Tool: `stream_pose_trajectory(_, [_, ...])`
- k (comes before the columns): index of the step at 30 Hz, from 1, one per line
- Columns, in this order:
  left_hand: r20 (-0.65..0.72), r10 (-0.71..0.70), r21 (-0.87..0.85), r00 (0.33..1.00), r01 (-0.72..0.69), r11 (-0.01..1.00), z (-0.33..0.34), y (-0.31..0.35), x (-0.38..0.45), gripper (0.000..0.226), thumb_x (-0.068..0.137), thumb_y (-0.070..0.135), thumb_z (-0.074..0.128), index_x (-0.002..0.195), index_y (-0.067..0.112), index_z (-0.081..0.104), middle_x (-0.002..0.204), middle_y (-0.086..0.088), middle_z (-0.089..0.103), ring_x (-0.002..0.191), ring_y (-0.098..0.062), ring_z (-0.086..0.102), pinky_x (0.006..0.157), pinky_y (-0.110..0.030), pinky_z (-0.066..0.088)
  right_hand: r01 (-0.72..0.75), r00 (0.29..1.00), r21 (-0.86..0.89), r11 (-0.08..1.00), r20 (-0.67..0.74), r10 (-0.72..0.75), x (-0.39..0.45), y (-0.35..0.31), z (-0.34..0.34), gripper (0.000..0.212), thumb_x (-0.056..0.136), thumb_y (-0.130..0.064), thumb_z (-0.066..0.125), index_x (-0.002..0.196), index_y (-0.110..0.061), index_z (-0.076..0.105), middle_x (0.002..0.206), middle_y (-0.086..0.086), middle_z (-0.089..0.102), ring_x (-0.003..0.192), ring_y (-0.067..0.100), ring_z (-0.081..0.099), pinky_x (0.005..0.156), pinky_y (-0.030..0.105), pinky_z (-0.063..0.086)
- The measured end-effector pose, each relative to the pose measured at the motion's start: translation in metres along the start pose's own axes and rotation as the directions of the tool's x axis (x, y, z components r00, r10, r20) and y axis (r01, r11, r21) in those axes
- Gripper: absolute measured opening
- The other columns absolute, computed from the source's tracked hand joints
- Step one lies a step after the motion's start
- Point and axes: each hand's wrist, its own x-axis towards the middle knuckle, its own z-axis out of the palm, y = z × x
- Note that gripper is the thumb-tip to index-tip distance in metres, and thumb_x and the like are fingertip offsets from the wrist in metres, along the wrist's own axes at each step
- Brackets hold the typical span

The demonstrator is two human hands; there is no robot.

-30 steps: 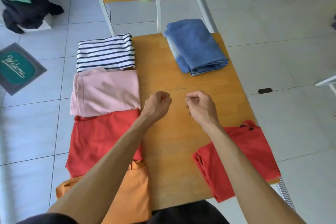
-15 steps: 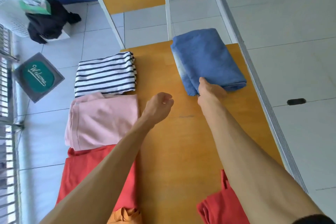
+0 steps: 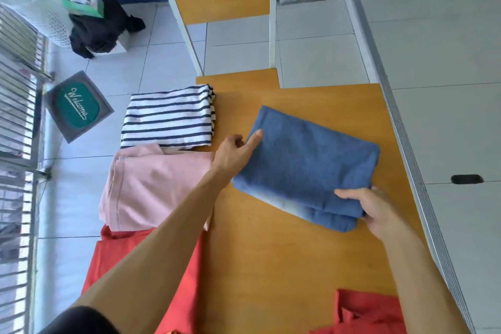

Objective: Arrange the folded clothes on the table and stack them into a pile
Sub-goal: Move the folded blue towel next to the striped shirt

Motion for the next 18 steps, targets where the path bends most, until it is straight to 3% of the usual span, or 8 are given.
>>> stream_pose_trajectory(2, [0.098,-0.043,-0.017,0.994,0.045,0.999,0.001,-0.003,-0.001,0.062,0.072,0.073,0.062,0.094,0.015,0.065,0.092,0.005,0.068,0.087,-0.017,0.065,0.079,-0.036,0.055,0.003,0.999,-0.038,0.999,-0.048,-0.005,-0.003,0.002,0.005,0.027,0.079,-0.011,0.079,0.105,-0.005,0.074,0.099,0.007,0.08,0.097,0.027,0.075,0.082,0.041,0.058])
stream_pose_trajectory(5, [0.16,-0.18,-0.131,0.971,0.202,0.971,0.003,-0.015,-0.005,0.071,0.063,0.075,0.068,0.103,0.016,0.066,0.1,0.003,0.072,0.093,-0.017,0.069,0.086,-0.039,0.057,0.031,0.987,-0.024,0.999,-0.157,-0.034,-0.006,-0.008,0.02,0.021,0.087,-0.023,0.075,0.105,-0.014,0.07,0.097,0.004,0.077,0.092,0.025,0.073,0.075,0.038,0.056])
stream_pose_trajectory(7, [0.185,-0.192,-0.167,0.964,0.223,0.96,-0.001,-0.019,-0.006,0.08,0.06,0.076,0.068,0.11,0.013,0.066,0.106,0.002,0.071,0.097,-0.018,0.068,0.091,-0.04,0.056,0.085,0.974,-0.036,0.996,-0.207,-0.091,-0.006,-0.021,0.027,0.016,0.091,-0.029,0.072,0.099,-0.016,0.068,0.095,0.002,0.074,0.087,0.022,0.07,0.073,0.036,0.054])
stream_pose_trajectory(10, [0.141,-0.128,-0.258,0.982,0.161,0.953,-0.015,-0.015,-0.004,0.075,0.066,0.07,0.068,0.112,0.011,0.068,0.107,0.0,0.073,0.097,-0.018,0.07,0.09,-0.04,0.057,0.177,0.954,-0.056,0.983,-0.236,-0.185,0.0,-0.046,0.035,0.016,0.09,-0.029,0.074,0.099,-0.016,0.069,0.098,0.003,0.074,0.089,0.026,0.071,0.082,0.044,0.059])
stream_pose_trajectory(12, [0.093,-0.088,-0.332,0.992,0.114,0.936,-0.024,-0.007,0.001,0.059,0.075,0.059,0.069,0.11,0.011,0.07,0.106,-0.001,0.074,0.096,-0.019,0.071,0.089,-0.041,0.058,0.234,0.94,-0.062,0.97,-0.24,-0.242,0.009,-0.065,0.04,0.017,0.09,-0.029,0.075,0.101,-0.016,0.069,0.099,0.002,0.075,0.089,0.026,0.072,0.083,0.045,0.06])
stream_pose_trajectory(15, [-0.026,-0.035,-0.339,0.999,0.024,0.94,-0.04,0.009,0.013,0.033,0.085,0.041,0.066,0.1,0.012,0.069,0.101,-0.002,0.073,0.093,-0.019,0.07,0.085,-0.04,0.059,0.311,0.923,-0.061,0.949,-0.22,-0.316,0.025,-0.098,0.051,0.014,0.091,-0.027,0.074,0.102,-0.019,0.069,0.095,-0.003,0.073,0.087,0.019,0.071,0.076,0.036,0.06])
stream_pose_trajectory(18, [-0.118,-0.023,-0.27,0.993,-0.01,0.963,-0.056,0.025,0.025,0.023,0.087,0.033,0.06,0.089,0.011,0.066,0.086,-0.002,0.069,0.081,-0.019,0.065,0.068,-0.035,0.054,0.36,0.909,-0.102,0.928,-0.186,-0.373,0.044,-0.126,0.064,0.01,0.094,-0.026,0.069,0.103,-0.023,0.068,0.095,-0.006,0.072,0.085,0.014,0.069,0.072,0.031,0.057])
